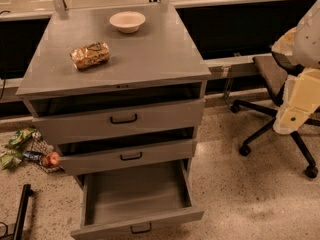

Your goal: Place orange can into bottom drawer

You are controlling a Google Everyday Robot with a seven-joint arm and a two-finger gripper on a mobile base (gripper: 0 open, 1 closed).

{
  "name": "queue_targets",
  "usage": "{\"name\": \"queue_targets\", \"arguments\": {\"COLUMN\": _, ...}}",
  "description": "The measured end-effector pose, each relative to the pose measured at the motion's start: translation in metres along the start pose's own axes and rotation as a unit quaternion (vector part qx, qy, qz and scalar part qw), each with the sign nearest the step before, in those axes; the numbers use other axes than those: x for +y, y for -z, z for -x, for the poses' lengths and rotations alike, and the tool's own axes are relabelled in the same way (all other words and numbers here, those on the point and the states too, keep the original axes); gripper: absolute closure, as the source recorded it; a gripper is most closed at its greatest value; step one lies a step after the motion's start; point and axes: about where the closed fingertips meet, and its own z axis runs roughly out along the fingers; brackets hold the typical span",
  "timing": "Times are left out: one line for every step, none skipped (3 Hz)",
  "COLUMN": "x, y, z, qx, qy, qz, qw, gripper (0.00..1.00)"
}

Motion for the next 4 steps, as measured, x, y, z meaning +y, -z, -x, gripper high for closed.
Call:
{"name": "queue_targets", "arguments": {"x": 0.0, "y": 0.0, "z": 0.0, "qx": 0.0, "qy": 0.0, "qz": 0.0, "qw": 1.0, "gripper": 0.0}}
{"name": "queue_targets", "arguments": {"x": -0.013, "y": -0.007, "z": 0.022, "qx": -0.023, "qy": 0.035, "qz": -0.011, "qw": 0.9991, "gripper": 0.0}}
{"name": "queue_targets", "arguments": {"x": -0.042, "y": -0.022, "z": 0.075, "qx": -0.075, "qy": 0.121, "qz": -0.007, "qw": 0.9898, "gripper": 0.0}}
{"name": "queue_targets", "arguments": {"x": -0.07, "y": -0.031, "z": 0.133, "qx": -0.128, "qy": 0.202, "qz": 0.003, "qw": 0.9709, "gripper": 0.0}}
